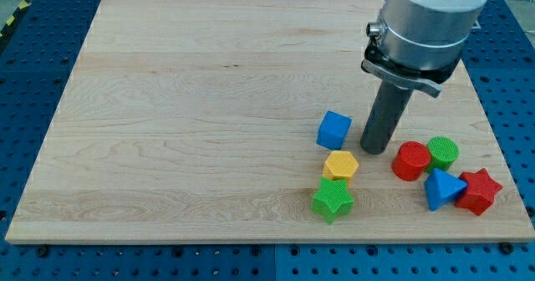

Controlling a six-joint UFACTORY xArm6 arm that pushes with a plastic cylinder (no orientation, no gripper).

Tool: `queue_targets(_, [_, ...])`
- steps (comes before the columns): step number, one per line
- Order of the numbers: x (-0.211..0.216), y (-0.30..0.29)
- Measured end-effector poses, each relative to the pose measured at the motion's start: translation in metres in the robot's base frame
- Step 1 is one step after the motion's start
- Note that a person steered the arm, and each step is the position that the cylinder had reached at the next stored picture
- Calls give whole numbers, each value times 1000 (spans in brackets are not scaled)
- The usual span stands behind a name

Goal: Move yellow heart to top right

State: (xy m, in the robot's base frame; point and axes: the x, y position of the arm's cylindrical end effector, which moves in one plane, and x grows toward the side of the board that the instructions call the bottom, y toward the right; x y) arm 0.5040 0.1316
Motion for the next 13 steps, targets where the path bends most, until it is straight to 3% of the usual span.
queue_targets(5, [-63, 46])
queue_targets(8, [-64, 111])
queue_targets(13, [-82, 81])
